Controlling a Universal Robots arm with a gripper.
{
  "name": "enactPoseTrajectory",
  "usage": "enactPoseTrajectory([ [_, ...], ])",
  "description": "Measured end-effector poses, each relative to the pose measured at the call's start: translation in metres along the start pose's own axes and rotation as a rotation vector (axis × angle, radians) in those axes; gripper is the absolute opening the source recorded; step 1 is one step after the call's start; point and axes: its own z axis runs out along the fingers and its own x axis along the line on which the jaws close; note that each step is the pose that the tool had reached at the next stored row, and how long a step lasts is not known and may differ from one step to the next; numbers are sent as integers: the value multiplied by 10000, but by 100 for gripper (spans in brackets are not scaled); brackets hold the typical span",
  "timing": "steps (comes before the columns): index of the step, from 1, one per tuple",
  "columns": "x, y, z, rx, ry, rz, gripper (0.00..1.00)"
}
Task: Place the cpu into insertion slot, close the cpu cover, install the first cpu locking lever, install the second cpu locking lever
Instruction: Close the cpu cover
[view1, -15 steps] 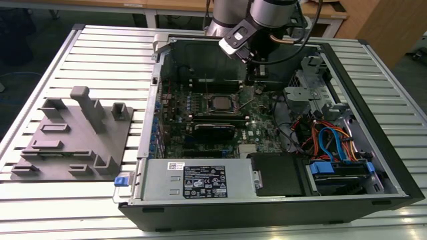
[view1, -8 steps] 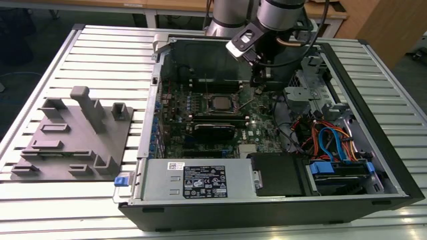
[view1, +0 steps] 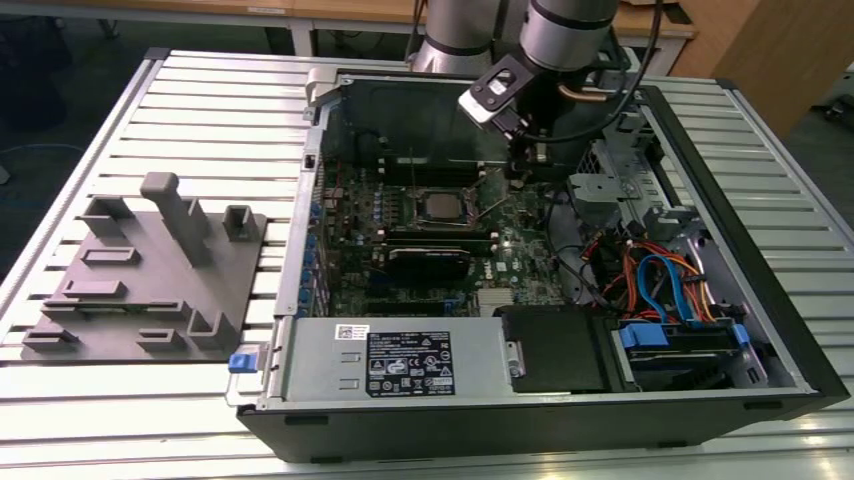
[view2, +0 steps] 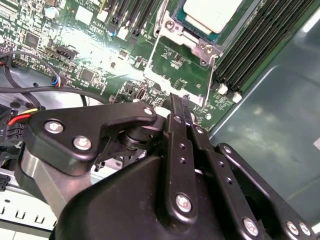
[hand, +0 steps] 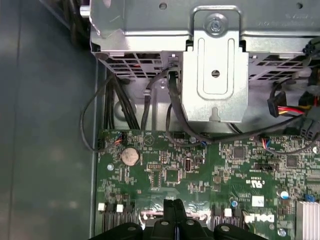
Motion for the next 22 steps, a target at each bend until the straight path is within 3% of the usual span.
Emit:
enactPoseTrajectory([
  [8, -2, 51, 25, 0, 3, 0, 11],
  [22, -7, 81, 106, 1, 3, 1, 11],
])
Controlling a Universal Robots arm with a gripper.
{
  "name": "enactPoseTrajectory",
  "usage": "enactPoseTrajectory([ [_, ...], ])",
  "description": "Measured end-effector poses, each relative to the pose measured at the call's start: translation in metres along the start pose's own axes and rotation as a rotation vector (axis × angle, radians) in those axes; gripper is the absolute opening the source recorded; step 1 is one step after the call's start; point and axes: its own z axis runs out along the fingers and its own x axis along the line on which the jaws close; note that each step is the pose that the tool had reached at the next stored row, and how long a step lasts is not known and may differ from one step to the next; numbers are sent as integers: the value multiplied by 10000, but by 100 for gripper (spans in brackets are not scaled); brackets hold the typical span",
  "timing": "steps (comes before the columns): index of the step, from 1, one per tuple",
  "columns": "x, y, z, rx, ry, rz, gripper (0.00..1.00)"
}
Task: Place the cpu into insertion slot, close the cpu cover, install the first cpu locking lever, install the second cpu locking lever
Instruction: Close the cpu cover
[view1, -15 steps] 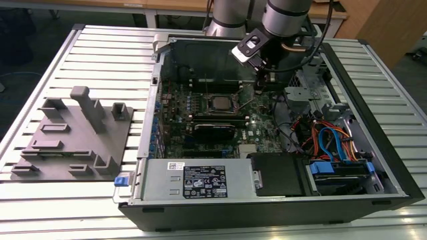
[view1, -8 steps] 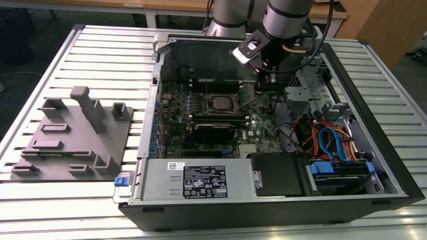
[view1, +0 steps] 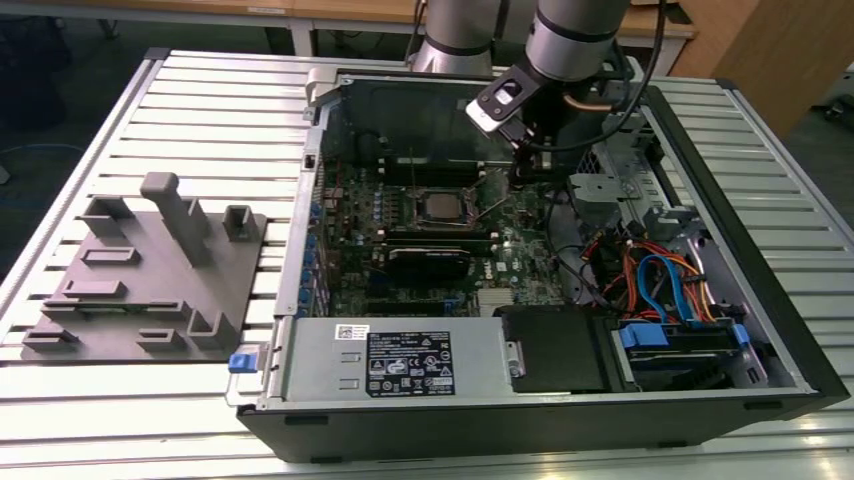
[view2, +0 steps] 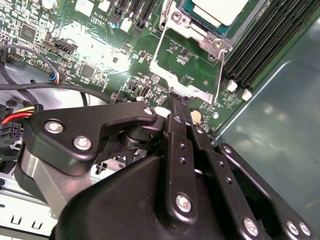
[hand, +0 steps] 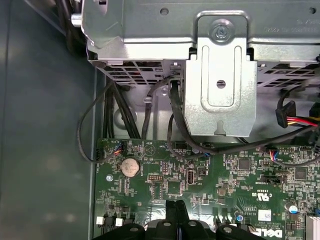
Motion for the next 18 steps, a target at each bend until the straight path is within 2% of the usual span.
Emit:
enactPoseTrajectory([
  [12, -4, 2, 53, 20, 8, 2, 11],
  [18, -3, -62, 54, 19, 16, 2, 11],
])
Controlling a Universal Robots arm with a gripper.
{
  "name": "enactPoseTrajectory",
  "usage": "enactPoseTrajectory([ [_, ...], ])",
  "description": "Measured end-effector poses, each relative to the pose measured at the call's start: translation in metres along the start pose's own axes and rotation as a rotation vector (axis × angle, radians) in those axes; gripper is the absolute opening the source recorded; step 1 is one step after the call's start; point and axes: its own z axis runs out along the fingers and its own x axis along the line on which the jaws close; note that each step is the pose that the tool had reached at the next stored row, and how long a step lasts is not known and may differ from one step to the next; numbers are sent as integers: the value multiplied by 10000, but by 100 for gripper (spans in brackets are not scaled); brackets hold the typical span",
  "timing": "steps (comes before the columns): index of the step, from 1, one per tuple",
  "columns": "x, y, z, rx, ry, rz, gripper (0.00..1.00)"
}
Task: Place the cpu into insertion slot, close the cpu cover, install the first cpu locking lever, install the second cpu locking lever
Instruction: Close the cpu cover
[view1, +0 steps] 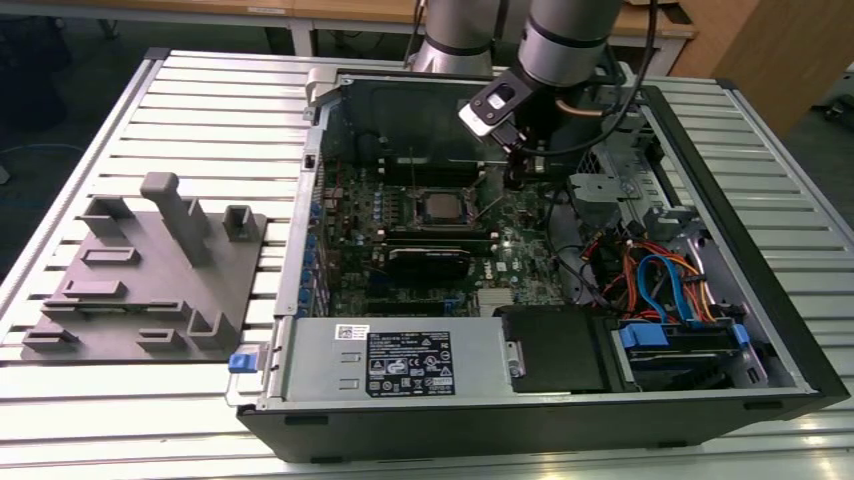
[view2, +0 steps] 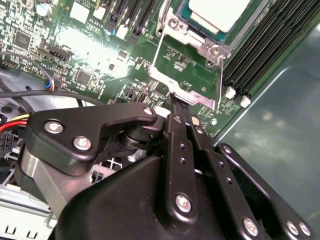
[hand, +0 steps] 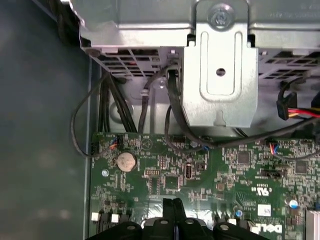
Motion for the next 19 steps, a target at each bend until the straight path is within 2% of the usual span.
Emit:
enactPoseTrajectory([
  [19, 1, -43, 0, 0, -1, 0, 11],
])
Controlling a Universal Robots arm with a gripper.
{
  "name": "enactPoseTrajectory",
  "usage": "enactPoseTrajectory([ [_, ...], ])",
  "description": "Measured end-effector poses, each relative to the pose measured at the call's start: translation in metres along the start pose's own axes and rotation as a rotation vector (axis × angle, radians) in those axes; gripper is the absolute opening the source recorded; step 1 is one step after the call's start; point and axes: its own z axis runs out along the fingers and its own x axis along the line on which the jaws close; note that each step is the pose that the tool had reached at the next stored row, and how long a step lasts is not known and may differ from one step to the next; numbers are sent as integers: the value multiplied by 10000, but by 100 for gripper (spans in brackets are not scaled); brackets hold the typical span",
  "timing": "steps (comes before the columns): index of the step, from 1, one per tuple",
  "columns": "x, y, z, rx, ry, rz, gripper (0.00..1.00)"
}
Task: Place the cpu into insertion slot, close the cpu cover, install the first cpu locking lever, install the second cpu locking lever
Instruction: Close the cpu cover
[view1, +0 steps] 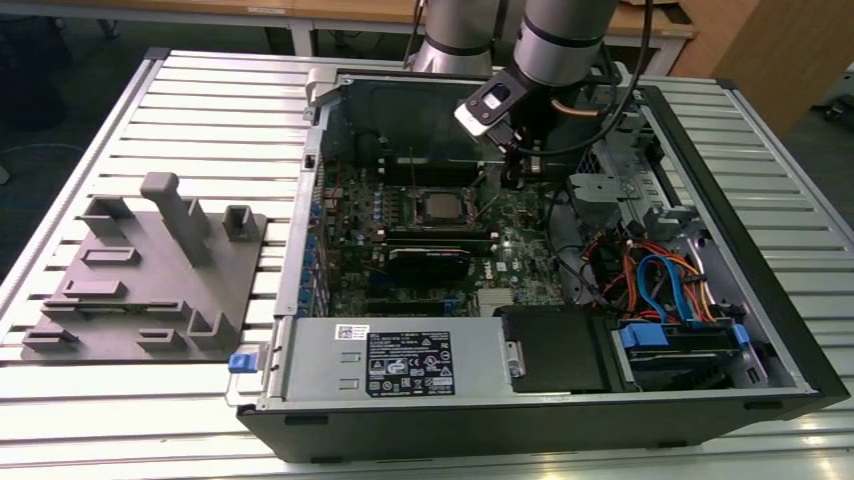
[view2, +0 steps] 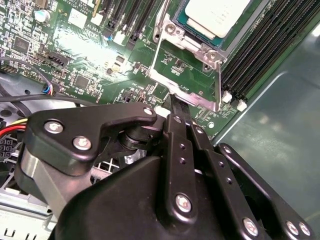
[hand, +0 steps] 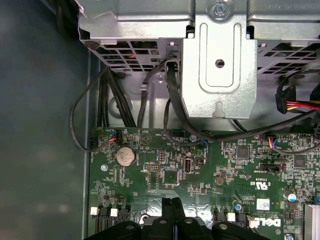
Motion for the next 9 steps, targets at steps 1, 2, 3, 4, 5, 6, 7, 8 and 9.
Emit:
enactPoseTrajectory([
  [1, 0, -2, 0, 0, 0, 0, 11],
  [2, 0, -7, 0, 0, 0, 0, 11],
  [3, 0, -13, 0, 0, 0, 0, 11],
  [4, 0, -15, 0, 0, 0, 0, 11],
  [5, 0, -15, 0, 0, 0, 0, 11],
  [6, 0, -16, 0, 0, 0, -1, 11],
  [7, 0, -16, 0, 0, 0, -1, 11],
  [8, 0, -16, 0, 0, 0, 0, 11],
  [9, 0, -18, 0, 0, 0, 1, 11],
])
